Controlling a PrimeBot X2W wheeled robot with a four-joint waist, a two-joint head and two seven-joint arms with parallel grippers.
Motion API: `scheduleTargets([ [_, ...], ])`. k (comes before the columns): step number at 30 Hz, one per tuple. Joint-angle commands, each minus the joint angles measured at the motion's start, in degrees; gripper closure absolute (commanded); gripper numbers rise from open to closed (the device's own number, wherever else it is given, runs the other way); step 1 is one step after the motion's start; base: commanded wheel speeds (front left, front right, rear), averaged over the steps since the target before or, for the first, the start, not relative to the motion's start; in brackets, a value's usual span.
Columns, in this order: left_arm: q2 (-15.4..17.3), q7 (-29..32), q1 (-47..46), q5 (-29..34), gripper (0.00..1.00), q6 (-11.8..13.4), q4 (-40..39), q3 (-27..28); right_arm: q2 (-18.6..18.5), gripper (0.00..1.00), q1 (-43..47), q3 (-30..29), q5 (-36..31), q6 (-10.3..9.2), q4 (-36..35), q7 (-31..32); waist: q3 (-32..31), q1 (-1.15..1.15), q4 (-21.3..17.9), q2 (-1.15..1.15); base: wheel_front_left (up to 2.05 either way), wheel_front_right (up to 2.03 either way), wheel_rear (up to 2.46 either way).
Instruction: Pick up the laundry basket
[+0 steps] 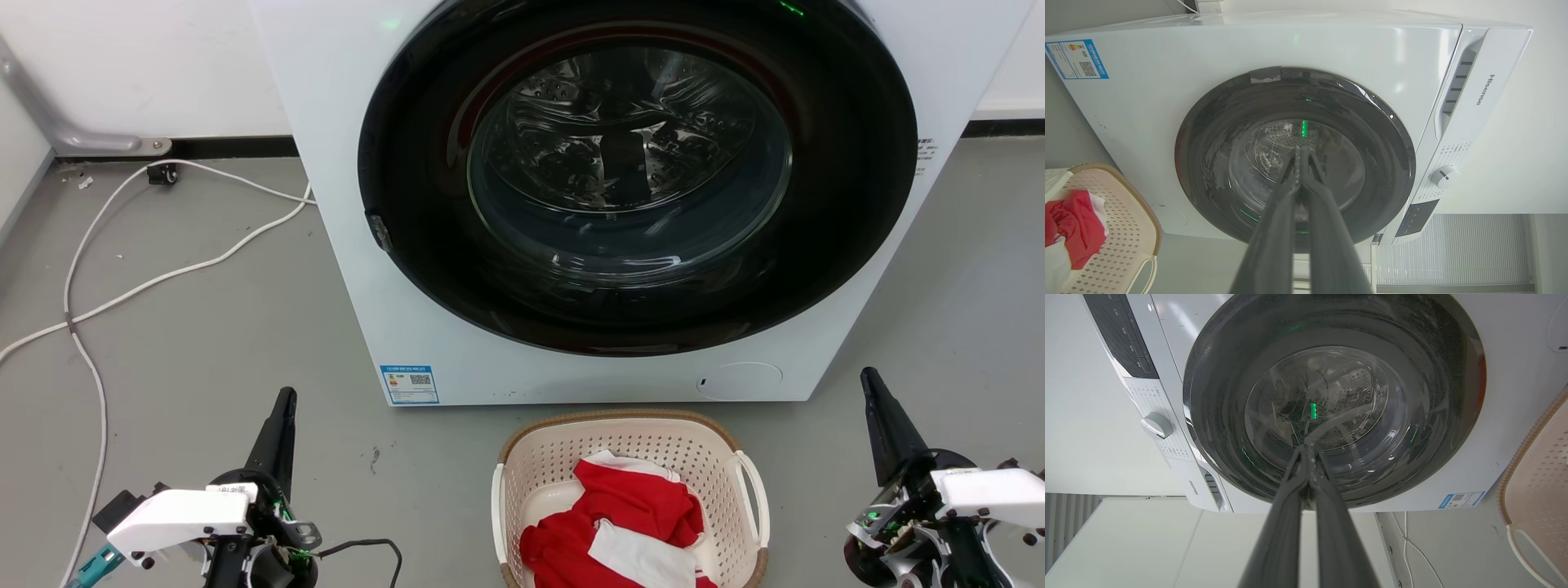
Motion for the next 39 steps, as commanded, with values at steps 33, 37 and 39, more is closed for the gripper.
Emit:
scheduleTargets([
  [33, -0.1, -4.9, 2.2, 15.8, 0.00, 2.9, -3.5, -1.9, 0.1, 0.00, 3.1, 1.0, -18.8, -0.01, -4.3, -4.8, 0.1, 0.00, 0.0, 0.00, 0.00, 0.00, 0.00],
  [37, -0.1, -5.9, 2.6, 21.0, 0.00, 4.3, -4.8, -2.9, 0.1, 0.00, 3.7, 1.8, -24.0, -0.01, -6.0, -5.8, 0.1, 0.00, 0.0, 0.00, 0.00, 0.00, 0.00],
  [39, -0.1, -6.4, 2.8, 23.7, 0.00, 4.9, -5.3, -3.5, 0.0, 0.00, 4.0, 2.2, -26.6, -0.01, -6.8, -6.3, 0.0, 0.00, 0.0, 0.00, 0.00, 0.00, 0.00],
])
